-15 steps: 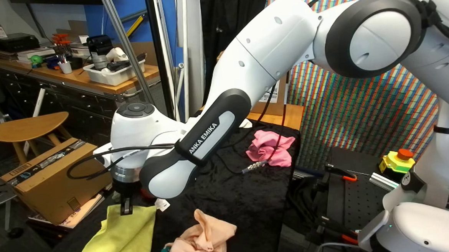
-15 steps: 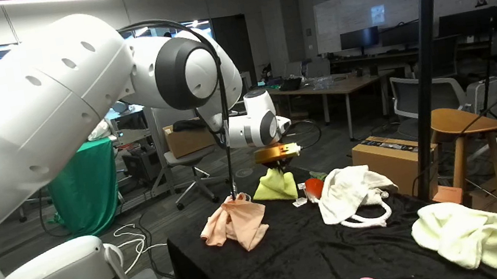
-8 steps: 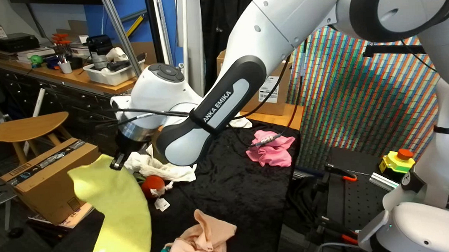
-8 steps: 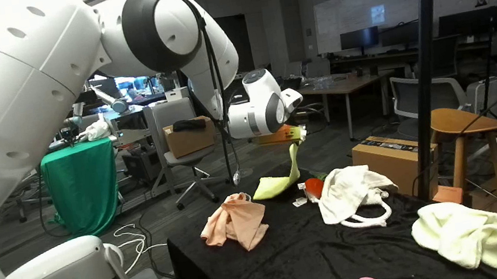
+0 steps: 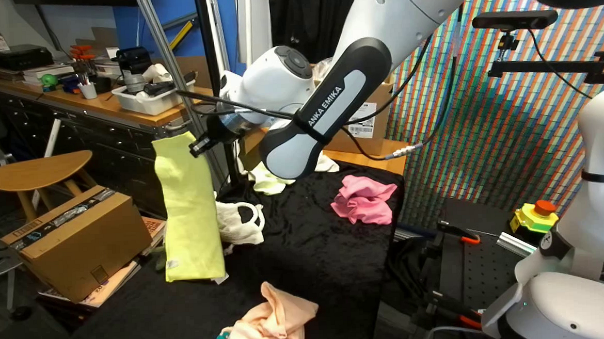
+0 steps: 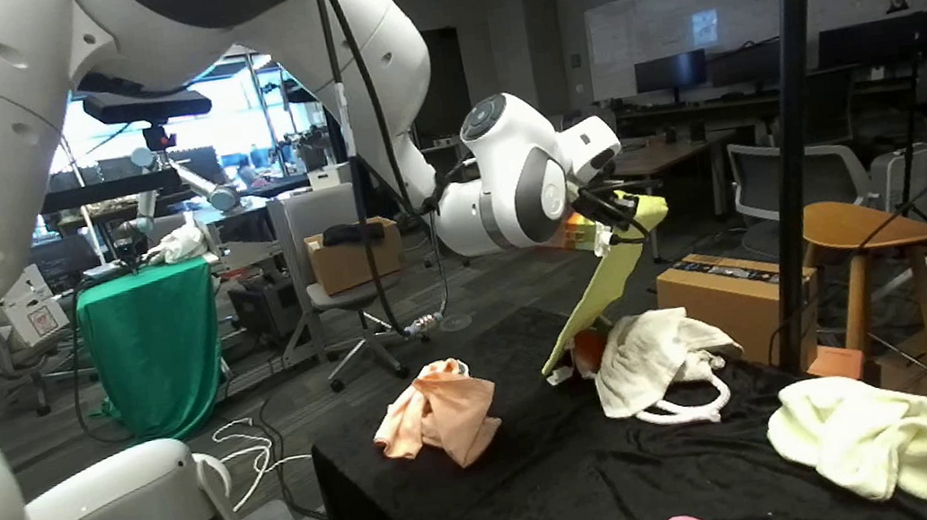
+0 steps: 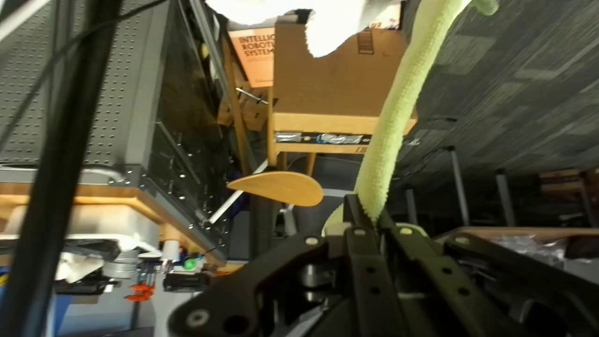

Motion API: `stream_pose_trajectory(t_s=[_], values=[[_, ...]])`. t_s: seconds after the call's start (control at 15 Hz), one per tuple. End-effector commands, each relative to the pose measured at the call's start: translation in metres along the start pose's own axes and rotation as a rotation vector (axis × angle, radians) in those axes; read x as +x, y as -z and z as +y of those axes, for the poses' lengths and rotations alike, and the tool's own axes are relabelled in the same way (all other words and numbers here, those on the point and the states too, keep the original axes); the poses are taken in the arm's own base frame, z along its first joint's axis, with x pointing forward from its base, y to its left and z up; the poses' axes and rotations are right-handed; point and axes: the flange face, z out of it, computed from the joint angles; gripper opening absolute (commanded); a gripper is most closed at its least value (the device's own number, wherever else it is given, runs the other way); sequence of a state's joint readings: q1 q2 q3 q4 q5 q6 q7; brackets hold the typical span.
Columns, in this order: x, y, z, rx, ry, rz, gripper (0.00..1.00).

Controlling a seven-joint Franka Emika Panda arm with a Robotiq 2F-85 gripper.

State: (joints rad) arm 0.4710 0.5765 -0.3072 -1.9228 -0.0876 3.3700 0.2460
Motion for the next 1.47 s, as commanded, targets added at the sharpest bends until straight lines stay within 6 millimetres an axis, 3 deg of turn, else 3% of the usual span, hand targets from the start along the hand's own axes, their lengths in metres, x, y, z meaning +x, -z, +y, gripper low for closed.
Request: stream_pose_trajectory(t_s=[0.0,0.27,0.67,0.73,0.8,1.4], values=[[-0.005,0.030,0.029,-0.082,-0.116,0.066,0.04],[-0.024,0.017,0.032,-0.161,-0.113,0.015,0.04],[-0.061,-0.014,-0.003,-0.223,-0.007,-0.117,0.02],[-0.066,-0.017,-0.007,-0.232,0.005,-0.140,0.12],[-0.069,-0.018,-0.009,-0.241,0.016,-0.161,0.30],[-0.084,-0.019,0.000,-0.287,0.009,-0.273,0.97]])
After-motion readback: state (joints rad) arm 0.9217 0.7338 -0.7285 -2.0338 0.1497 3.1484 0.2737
